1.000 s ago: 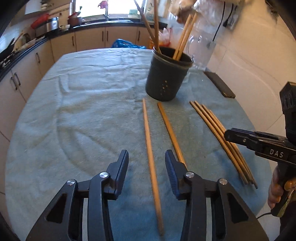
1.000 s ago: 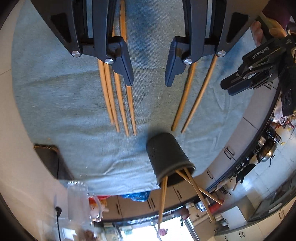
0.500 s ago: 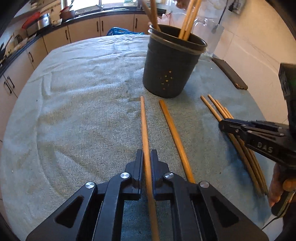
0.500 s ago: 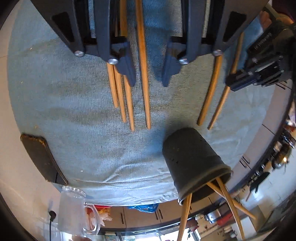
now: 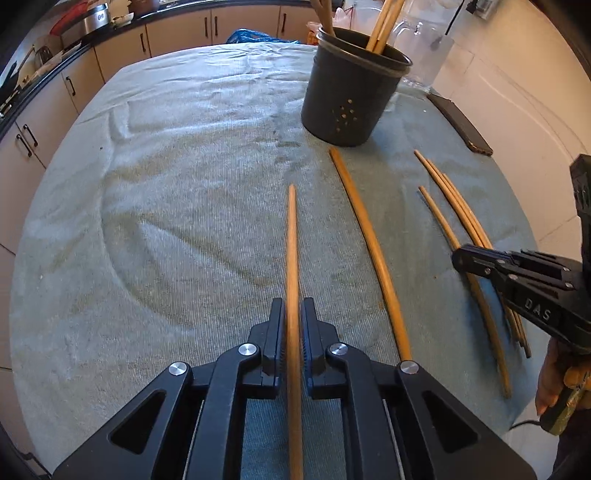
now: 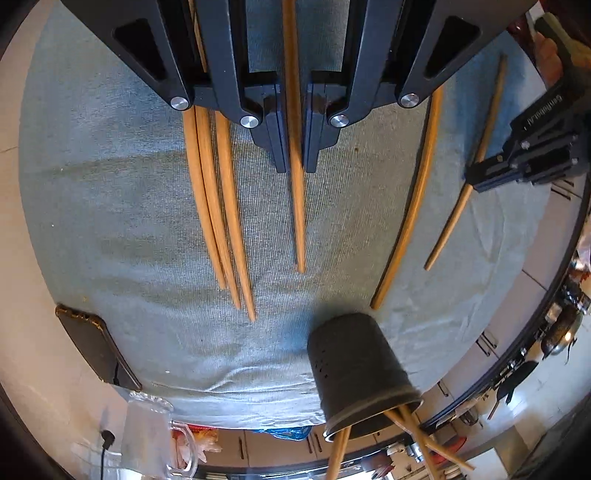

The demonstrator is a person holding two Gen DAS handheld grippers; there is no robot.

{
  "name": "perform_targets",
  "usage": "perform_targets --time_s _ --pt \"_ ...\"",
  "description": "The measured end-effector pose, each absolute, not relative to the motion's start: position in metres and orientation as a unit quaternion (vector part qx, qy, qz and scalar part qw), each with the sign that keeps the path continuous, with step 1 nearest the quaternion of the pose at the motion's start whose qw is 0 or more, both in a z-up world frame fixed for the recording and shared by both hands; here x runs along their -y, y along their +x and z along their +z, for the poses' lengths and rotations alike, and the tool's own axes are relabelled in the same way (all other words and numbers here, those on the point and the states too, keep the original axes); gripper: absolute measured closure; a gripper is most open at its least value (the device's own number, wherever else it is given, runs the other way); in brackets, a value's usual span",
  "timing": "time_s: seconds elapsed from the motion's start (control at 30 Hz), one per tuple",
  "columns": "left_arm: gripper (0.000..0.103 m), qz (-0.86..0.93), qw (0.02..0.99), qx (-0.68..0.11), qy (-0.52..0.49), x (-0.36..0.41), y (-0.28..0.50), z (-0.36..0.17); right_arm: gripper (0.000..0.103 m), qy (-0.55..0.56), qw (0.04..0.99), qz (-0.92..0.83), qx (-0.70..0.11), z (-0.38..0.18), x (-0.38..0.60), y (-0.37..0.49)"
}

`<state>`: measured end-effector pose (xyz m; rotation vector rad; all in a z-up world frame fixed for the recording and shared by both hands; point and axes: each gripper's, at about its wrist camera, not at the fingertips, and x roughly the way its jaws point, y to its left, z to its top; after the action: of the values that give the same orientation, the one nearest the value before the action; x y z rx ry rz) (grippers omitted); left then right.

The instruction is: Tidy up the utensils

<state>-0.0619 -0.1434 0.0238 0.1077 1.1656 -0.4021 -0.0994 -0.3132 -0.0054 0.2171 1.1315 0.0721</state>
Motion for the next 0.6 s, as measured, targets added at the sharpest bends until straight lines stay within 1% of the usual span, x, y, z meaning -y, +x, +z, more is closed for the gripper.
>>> perform_targets --time_s 0.07,0.17,0.37,0.43,0.47,0.53,0.57,0.6 --pt "0.090 -0.191 0.812 -0.549 0.043 0.145 -0.052 0.022 0.092 0.109 0.834 0.032 -0.539 -0.006 0.315 -0.095" --pt "0.090 -0.187 0.810 -0.554 0.039 0.149 -0.037 0.021 0.091 0.093 0.831 0.029 -0.548 -0.005 0.312 -0.084" --pt "0.090 -0.182 0.809 -0.557 0.043 0.157 -0.018 0.021 0.090 0.065 0.821 0.020 -0.566 -0.006 0.304 -0.058" --pt "0.088 -0.185 0.809 -0.556 0.049 0.159 -0.015 0.021 0.090 0.055 0.819 0.020 -0.571 -0.005 0.301 -0.051" --pt "0.086 -0.190 0.809 -0.554 0.054 0.160 -0.014 0.021 0.090 0.052 0.818 0.020 -0.572 -0.005 0.301 -0.049" --pt "0.086 -0.196 0.811 -0.549 0.059 0.162 -0.015 0.023 0.090 0.047 0.820 0.019 -0.570 -0.004 0.299 -0.047" --pt "0.088 -0.198 0.814 -0.543 0.063 0.163 -0.016 0.023 0.093 0.045 0.823 0.018 -0.565 -0.004 0.298 -0.048" --pt "0.098 -0.198 0.817 -0.537 0.069 0.162 -0.017 0.023 0.096 0.038 0.828 0.016 -0.559 -0.005 0.297 -0.049"
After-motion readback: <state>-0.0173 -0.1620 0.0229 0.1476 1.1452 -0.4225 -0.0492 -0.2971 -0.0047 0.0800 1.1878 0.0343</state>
